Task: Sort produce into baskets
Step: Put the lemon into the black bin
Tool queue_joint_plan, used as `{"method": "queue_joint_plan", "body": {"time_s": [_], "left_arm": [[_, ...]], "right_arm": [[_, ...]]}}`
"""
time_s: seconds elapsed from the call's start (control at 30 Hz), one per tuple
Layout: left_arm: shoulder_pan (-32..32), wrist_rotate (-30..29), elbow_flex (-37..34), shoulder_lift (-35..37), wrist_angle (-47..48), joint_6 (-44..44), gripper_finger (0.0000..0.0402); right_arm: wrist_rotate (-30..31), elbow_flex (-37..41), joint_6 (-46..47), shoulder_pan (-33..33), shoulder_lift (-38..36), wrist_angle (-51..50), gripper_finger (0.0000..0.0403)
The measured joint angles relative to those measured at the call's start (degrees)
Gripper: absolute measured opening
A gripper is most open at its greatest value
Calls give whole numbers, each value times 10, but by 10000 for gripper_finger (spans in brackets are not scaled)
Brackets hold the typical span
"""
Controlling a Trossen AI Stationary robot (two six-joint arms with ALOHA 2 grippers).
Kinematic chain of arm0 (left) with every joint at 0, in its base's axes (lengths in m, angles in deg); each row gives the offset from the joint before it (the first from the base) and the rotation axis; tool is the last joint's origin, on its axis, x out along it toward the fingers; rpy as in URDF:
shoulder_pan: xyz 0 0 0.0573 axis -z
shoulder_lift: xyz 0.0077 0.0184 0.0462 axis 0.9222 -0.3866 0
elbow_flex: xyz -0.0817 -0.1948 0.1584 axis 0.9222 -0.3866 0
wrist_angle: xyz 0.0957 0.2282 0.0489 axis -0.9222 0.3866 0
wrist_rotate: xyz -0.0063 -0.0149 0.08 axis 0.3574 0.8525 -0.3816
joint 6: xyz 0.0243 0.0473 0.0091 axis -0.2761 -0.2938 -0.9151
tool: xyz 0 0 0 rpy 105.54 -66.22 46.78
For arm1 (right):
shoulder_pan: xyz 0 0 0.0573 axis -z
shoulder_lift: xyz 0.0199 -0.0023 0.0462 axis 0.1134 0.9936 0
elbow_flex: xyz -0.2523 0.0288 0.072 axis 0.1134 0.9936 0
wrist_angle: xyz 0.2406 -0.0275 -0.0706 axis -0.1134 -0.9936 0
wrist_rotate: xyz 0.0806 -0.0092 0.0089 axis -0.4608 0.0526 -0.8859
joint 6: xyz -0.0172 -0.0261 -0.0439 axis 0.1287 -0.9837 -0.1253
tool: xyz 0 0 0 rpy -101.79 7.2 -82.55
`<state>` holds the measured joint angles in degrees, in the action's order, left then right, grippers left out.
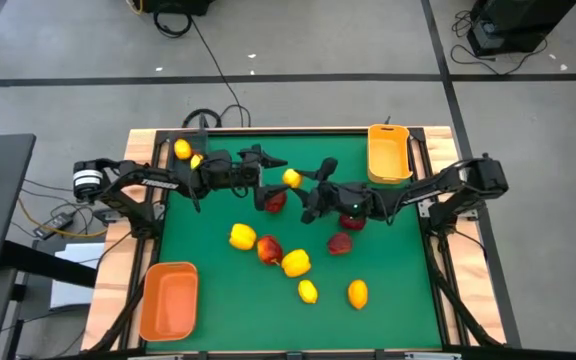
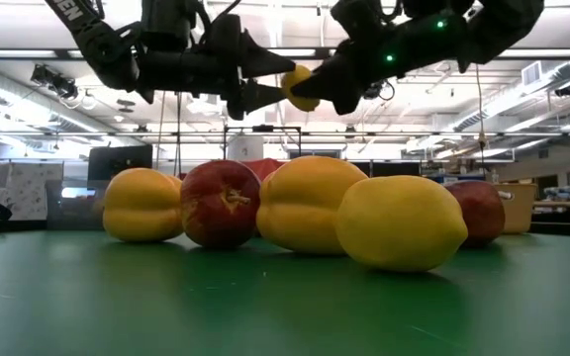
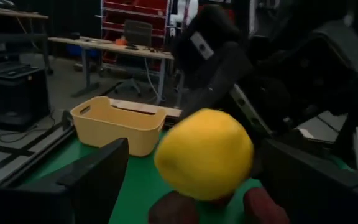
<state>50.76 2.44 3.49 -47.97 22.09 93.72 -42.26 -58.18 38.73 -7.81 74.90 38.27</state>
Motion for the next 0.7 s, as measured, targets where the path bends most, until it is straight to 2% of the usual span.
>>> {"method": "queue_joint_plan", "body": {"time_s": [0.27,0.47,0.57,0.7], "left_arm": [[0,-9,0,0,18,-6,360],[0,-20,2,2,51,0,283],[-2,-21,2,1,35,9,241],[-16,-40,1,10,37,15,233]], "right_arm": [[-2,-54,-57,0,55,1,217],[6,-66,-67,1,56,-5,217],[29,-67,-61,0,55,-3,220],[115,-70,27,-3,58,-18,231]]}}
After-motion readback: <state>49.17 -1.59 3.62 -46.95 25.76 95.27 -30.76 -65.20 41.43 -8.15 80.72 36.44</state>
